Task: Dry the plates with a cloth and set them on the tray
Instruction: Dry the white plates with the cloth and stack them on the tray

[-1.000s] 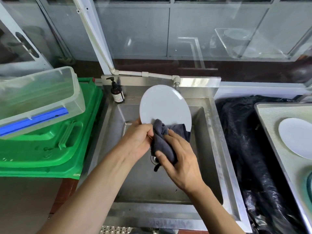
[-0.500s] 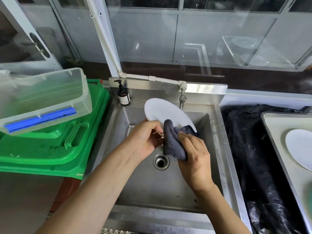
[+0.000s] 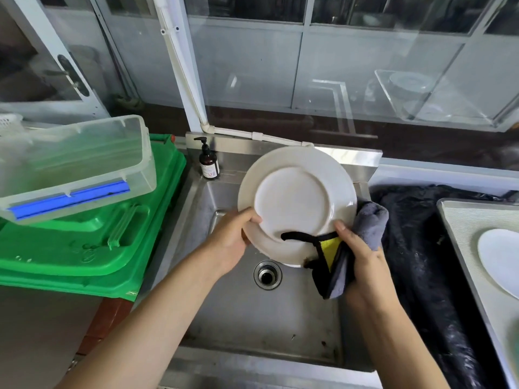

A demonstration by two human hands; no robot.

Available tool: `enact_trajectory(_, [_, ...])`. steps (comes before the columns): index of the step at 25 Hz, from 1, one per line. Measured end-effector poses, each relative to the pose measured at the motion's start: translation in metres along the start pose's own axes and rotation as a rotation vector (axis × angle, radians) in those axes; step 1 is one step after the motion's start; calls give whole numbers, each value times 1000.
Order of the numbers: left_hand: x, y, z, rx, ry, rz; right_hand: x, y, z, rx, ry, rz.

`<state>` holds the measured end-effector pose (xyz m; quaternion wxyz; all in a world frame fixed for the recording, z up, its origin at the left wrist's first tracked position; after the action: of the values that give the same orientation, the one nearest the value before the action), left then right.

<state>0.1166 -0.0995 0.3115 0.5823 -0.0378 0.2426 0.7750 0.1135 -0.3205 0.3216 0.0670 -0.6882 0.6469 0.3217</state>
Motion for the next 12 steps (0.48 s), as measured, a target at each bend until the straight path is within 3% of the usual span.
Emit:
enact_trajectory(3, [-3, 1, 3, 74, 271, -86, -5, -4, -1, -61, -16, -76])
enact_trajectory(6, [-6, 5, 5, 104, 347, -112, -7, -6, 2, -130, -74, -107])
enact_trajectory(10, [-13, 10, 5, 108, 309, -126, 0, -6, 3, -167, -66, -32])
enact_trajectory(12, [-14, 10, 4, 97, 296, -112, 7, -6, 2, -171, 1, 122])
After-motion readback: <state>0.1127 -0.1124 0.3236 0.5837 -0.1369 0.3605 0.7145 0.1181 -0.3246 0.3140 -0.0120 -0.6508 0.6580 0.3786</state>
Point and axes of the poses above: each hand's wrist, its own y-axis away from the middle knuckle, its own x-axis out of the back of the hand, z = x × y, the point moved 6 cm from there along -y, towards the middle knuckle, and after that the axes turned 9 degrees about -x, right-handed, at the moved point
